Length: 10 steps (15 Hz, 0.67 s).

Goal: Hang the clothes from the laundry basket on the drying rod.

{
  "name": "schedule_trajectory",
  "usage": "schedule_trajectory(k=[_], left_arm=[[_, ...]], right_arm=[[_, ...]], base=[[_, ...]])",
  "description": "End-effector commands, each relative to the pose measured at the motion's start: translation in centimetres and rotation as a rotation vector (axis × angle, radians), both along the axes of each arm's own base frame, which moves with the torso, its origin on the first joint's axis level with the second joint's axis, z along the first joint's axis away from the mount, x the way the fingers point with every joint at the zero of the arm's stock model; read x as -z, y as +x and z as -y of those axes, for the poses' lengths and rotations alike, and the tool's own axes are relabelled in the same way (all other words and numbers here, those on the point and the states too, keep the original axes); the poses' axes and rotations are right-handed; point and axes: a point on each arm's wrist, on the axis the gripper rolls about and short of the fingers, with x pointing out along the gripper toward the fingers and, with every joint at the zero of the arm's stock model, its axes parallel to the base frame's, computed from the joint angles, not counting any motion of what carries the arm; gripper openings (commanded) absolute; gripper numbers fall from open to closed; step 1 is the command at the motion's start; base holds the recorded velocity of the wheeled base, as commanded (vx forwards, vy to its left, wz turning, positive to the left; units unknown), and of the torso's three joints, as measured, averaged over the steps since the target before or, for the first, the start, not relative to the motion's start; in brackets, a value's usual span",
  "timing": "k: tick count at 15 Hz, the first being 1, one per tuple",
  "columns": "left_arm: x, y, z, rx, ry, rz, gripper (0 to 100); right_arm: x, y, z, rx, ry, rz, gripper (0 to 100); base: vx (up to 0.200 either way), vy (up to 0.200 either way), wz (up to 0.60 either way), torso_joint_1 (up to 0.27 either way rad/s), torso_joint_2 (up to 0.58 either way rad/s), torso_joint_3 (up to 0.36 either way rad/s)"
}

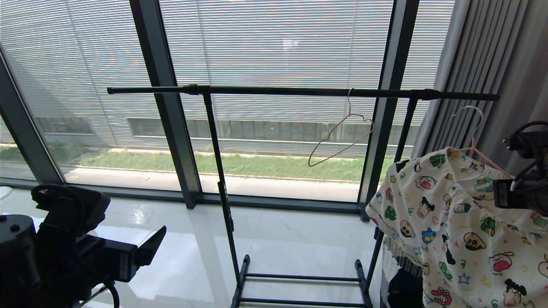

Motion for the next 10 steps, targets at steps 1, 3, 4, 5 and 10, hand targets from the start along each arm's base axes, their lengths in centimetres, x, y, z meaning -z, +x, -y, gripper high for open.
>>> schedule_trajectory(k=[1,3,4,5,10], left_arm=[[-0.2,0.0,0.0,0.0,0.001,0.008,100],[-0.5,0.2,0.2,0.008,-0.004,0.021,100],[-0.8,0.3,0.3,0.013,-0.008,0.029,100],[-1.1,0.5,0.6,0.029,-0.004,0.038,100],[-1.5,0.2,2.0,0.12,0.008,0.053,100]], right_arm=[[-0.2,2.8,-2.3,-0.042,0.053,0.019,0],[-0.7,3.1,-3.4,-0.077,0.057,0.053,0],[-0.9,3.4,-3.6,-0.08,0.056,0.062,0],[-1.1,4.0,-3.6,-0.04,0.029,0.071,0],[-1.8,5.0,-3.9,0.047,-0.013,0.123,0]], base=[[0.0,0.0,0.0,0.0,0.0,0.0],[0.0,0.0,0.0,0.0,0.0,0.0],[0.0,0.0,0.0,0.0,0.0,0.0],[0.0,0.0,0.0,0.0,0.0,0.0],[0.0,0.0,0.0,0.0,0.0,0.0]])
